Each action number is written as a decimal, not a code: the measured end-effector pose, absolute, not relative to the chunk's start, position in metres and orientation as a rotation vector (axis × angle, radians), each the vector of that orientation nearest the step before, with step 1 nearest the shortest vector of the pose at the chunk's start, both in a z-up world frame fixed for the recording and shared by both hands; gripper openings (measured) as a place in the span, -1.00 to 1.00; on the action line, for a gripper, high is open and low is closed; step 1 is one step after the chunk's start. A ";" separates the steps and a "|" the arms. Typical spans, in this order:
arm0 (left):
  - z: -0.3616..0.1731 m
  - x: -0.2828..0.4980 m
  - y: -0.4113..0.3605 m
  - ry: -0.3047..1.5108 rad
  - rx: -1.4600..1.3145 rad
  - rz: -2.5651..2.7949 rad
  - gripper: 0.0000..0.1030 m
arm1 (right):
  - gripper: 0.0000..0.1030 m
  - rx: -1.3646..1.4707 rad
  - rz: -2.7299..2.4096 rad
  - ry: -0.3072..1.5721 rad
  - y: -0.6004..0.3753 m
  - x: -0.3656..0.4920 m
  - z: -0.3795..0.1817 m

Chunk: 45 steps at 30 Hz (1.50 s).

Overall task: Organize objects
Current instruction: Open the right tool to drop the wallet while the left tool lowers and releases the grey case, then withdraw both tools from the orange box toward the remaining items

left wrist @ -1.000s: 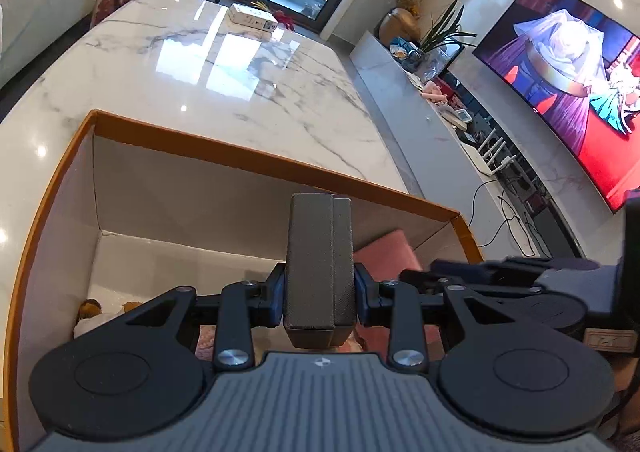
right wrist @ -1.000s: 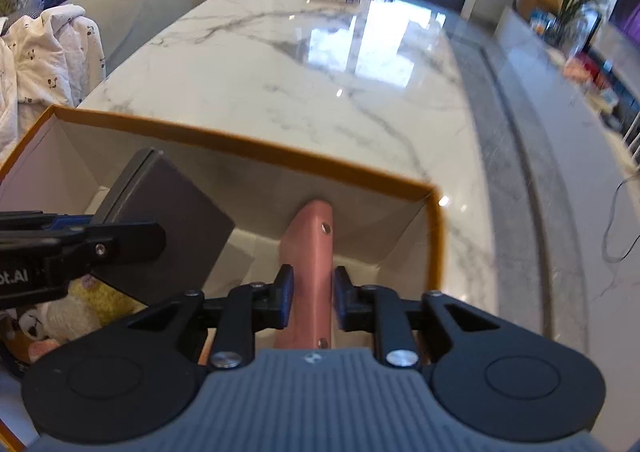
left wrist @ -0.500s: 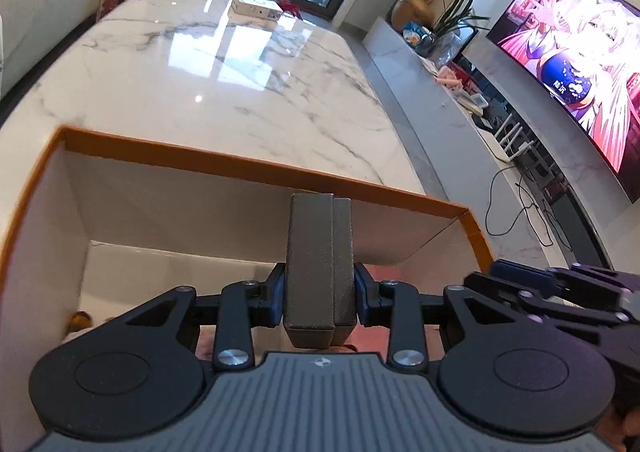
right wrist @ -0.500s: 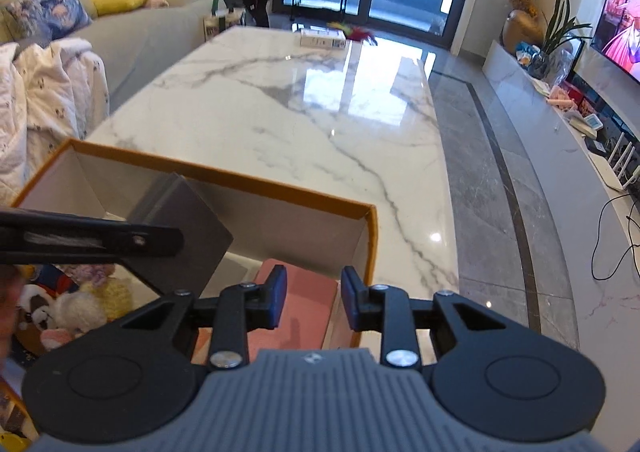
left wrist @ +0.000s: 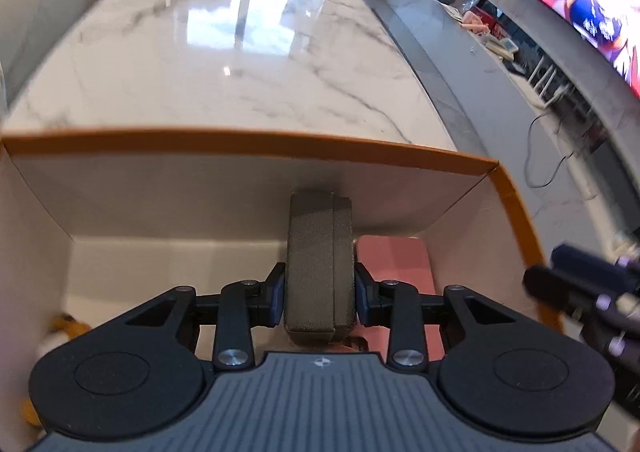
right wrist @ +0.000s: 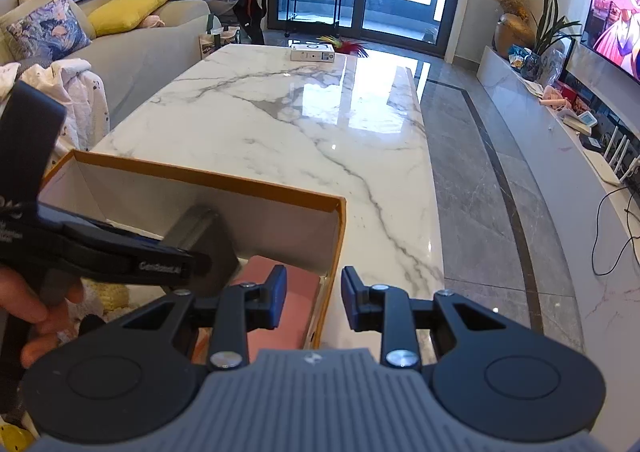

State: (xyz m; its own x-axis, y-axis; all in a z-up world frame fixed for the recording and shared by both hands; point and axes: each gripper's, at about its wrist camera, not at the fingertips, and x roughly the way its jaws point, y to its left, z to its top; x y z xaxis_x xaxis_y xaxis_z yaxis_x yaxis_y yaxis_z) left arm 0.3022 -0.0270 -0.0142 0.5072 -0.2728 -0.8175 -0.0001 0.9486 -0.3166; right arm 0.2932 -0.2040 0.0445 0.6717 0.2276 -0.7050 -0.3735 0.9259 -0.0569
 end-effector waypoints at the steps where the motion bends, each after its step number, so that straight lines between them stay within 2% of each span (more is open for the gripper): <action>1: -0.015 0.303 -0.025 1.032 -0.314 -0.168 -0.26 | -0.39 -0.204 0.343 0.762 -0.204 0.292 0.044; 9: -0.017 0.307 -0.014 1.049 -0.375 -0.176 -0.23 | -0.39 -0.177 0.339 0.777 -0.209 0.291 0.040; 12: -0.014 0.304 -0.010 1.057 -0.352 -0.171 0.09 | -0.39 -0.173 0.343 0.784 -0.209 0.289 0.039; 16: -0.005 0.300 -0.008 1.063 -0.284 -0.138 0.15 | -0.39 -0.173 0.348 0.795 -0.207 0.289 0.037; 27: -0.016 0.303 -0.001 1.104 -0.191 -0.075 0.15 | -0.39 -0.147 0.354 0.812 -0.208 0.291 0.033; 32: -0.025 0.309 0.006 1.135 -0.247 -0.099 0.15 | -0.37 -0.141 0.356 0.815 -0.209 0.293 0.030; 36: -0.025 0.309 -0.001 1.130 -0.223 -0.142 0.07 | -0.38 -0.114 0.357 0.836 -0.211 0.297 0.026; 38: -0.024 0.309 -0.007 1.126 -0.211 -0.179 -0.07 | -0.39 -0.109 0.356 0.842 -0.211 0.298 0.023; 45: -0.021 0.309 -0.015 1.117 -0.181 -0.179 -0.07 | -0.39 -0.097 0.352 0.855 -0.210 0.295 0.018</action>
